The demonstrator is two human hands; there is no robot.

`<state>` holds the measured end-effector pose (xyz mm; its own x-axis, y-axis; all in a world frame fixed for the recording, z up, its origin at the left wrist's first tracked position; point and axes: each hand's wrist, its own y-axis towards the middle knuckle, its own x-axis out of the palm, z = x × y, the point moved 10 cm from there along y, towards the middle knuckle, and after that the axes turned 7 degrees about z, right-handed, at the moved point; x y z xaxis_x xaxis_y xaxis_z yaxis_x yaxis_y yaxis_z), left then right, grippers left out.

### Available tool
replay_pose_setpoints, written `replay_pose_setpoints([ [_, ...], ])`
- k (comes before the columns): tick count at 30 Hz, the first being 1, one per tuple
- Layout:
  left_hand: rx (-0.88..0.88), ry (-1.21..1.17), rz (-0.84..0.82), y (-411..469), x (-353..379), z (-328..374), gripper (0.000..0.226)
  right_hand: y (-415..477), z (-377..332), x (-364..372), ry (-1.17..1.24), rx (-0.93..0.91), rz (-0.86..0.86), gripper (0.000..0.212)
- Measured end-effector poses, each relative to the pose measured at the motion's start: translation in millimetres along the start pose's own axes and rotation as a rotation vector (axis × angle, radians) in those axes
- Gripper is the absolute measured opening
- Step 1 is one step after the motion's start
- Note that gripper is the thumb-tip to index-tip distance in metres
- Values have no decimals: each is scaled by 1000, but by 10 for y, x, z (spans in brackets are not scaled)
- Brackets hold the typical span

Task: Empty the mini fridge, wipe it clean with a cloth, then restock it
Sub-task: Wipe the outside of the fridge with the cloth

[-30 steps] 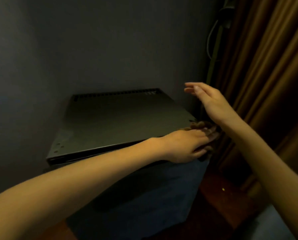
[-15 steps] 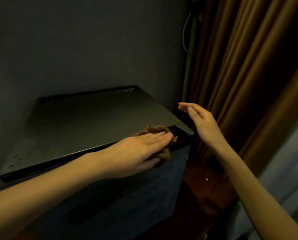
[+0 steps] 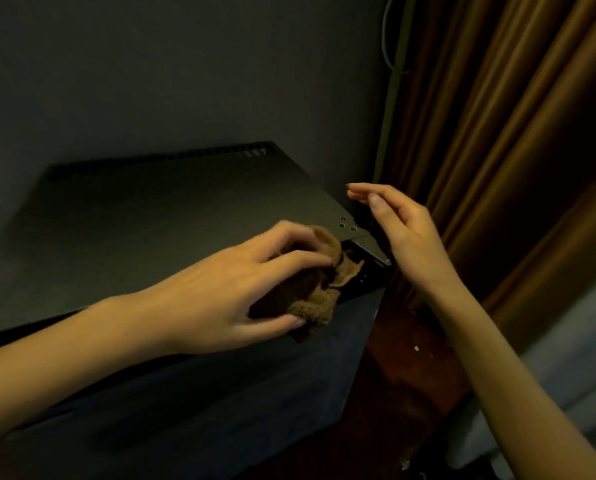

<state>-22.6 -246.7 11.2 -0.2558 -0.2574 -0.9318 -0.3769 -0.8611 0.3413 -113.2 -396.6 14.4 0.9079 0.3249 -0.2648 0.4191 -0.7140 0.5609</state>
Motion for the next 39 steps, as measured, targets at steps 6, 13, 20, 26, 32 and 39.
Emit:
replay_pose_setpoints([
  [6,96,221,-2,243,111,66,51,54,79,68,33,-2,-11,27],
  [13,142,118,-41,386,144,63,47,113,26,67,26,-21,3,28],
  [20,26,-236,30,123,-122,-132,32,81,-2,9,31,-23,-27,28],
  [26,-175,-187,203,543,-195,-179,23,121,-8,-182,38,-26,66,27],
  [32,-3,54,232,715,-114,119,19,51,14,-238,20,-12,106,26],
  [39,124,26,-13,473,-24,34,33,13,0,-153,23,-2,111,27],
])
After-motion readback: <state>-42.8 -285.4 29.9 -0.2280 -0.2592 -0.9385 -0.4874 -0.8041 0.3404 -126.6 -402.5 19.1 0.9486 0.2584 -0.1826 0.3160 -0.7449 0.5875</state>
